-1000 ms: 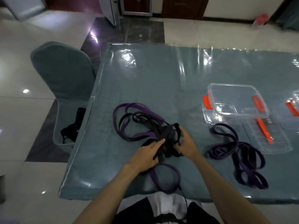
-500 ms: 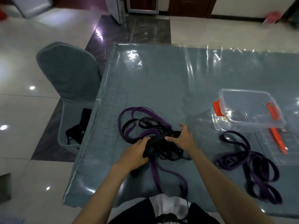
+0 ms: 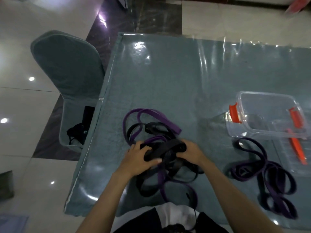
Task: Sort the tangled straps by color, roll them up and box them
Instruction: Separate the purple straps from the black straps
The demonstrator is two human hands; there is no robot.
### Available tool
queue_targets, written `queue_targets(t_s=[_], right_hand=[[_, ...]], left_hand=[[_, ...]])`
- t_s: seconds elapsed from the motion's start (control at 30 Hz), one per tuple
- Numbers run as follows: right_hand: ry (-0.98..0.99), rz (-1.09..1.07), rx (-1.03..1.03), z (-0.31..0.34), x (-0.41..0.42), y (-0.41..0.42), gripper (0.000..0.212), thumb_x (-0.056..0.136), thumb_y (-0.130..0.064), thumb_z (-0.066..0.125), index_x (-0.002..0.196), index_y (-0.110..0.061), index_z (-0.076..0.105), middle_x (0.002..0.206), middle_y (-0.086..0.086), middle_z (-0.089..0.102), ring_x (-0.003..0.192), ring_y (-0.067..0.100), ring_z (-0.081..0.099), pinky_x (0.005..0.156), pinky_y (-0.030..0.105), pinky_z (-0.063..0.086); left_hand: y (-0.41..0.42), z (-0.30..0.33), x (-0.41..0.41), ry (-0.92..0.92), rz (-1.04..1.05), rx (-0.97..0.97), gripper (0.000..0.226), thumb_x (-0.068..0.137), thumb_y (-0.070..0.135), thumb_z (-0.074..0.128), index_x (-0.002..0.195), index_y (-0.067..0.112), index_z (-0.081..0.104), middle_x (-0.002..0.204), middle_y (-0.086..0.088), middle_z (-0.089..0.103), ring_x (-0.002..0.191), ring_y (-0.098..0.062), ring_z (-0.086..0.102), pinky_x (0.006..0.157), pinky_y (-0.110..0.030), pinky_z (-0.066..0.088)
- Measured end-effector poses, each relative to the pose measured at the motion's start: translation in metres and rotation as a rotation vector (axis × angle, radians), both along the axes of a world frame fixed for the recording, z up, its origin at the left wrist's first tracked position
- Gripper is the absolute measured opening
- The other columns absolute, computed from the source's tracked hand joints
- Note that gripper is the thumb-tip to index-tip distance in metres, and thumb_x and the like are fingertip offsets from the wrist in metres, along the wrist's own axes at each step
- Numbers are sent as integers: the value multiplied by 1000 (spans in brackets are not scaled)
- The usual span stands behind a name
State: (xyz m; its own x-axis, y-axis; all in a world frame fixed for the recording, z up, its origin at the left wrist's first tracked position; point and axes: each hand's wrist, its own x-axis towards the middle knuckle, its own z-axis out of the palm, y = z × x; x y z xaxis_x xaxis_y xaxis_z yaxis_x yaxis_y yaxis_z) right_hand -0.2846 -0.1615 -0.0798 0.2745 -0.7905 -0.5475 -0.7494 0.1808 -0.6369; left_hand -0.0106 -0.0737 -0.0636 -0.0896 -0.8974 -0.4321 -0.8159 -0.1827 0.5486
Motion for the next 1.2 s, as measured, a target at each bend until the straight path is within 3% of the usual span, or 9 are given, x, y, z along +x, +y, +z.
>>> queue_targets(t_s=[0.07, 0.13, 0.23, 0.37, 0.53, 0.73, 0.87, 1.0, 1.2], right_hand=[[-87, -10, 58, 2, -6, 10, 31, 79, -11, 84, 99, -25, 66, 95, -10, 71, 92, 12, 68, 73, 11, 49], [-150, -44, 86, 9, -10, 14, 38, 70, -27, 82, 105, -25, 67, 96, -13, 74, 94, 8, 71, 77, 13, 52], [-188, -54, 65, 20, -18, 14, 49, 65, -38, 79, 112, -30, 67, 98, -20, 76, 93, -1, 72, 78, 13, 54], [-146, 5, -12, 33, -29, 16, 47, 81, -11, 81, 122, -30, 69, 99, -23, 76, 93, -7, 71, 78, 8, 52], [-160, 54, -129, 41, -29, 22, 44, 86, 4, 76, 126, -13, 71, 106, 0, 78, 100, 13, 74, 90, 26, 58], [-153, 40, -271, 50, -29, 31, 48, 80, 16, 76, 121, -8, 69, 105, 8, 73, 95, 12, 68, 87, 23, 52], [-185, -74, -255, 48, -36, 37, 58, 74, 23, 76, 118, -14, 64, 103, 6, 73, 93, 8, 70, 85, 19, 54], [-182, -204, -210, 44, -37, 43, 57, 75, 17, 80, 126, -4, 63, 112, 16, 73, 107, 34, 70, 96, 47, 57], [9, -191, -123, 38, -34, 40, 70, 84, -11, 86, 145, -3, 52, 136, 19, 63, 127, 37, 60, 109, 50, 48]], left_hand=[[-1, -1, 5, 86, 174, -67, 64, 90, 80, 53, 128, 29, 63, 130, 12, 51, 118, -11, 54, 105, -36, 46], [-1, -3, 8, 115, 291, -180, 37, 100, 47, 66, 124, 19, 61, 124, 5, 59, 113, -18, 62, 95, -35, 52], [0, -10, 9, 64, 545, -295, 32, 96, 25, 74, 121, 14, 59, 122, -2, 57, 110, -22, 59, 90, -36, 52], [-5, -19, 14, 171, 795, -244, 48, 92, 26, 80, 127, 9, 53, 125, -4, 49, 108, -19, 52, 91, -34, 48], [-21, -19, 27, 391, 851, -56, 24, 94, 7, 73, 115, 11, 62, 108, -6, 68, 102, -26, 67, 81, -32, 50], [-17, -11, 21, 604, 1059, 25, 36, 96, 3, 67, 127, 5, 48, 118, -18, 60, 101, -31, 62, 90, -46, 57], [-5, -4, 24, 939, 1187, 206, 13, 97, 9, 68, 109, 10, 65, 91, -12, 69, 78, -24, 64, 60, -28, 54], [7, -4, 33, 1100, 1232, 161, 13, 100, 8, 68, 107, 18, 64, 107, -10, 73, 100, -27, 70, 94, -44, 56], [9, -3, 34, 980, 1255, 31, 27, 100, 4, 66, 119, 16, 50, 108, -15, 67, 88, -24, 66, 89, -41, 55]])
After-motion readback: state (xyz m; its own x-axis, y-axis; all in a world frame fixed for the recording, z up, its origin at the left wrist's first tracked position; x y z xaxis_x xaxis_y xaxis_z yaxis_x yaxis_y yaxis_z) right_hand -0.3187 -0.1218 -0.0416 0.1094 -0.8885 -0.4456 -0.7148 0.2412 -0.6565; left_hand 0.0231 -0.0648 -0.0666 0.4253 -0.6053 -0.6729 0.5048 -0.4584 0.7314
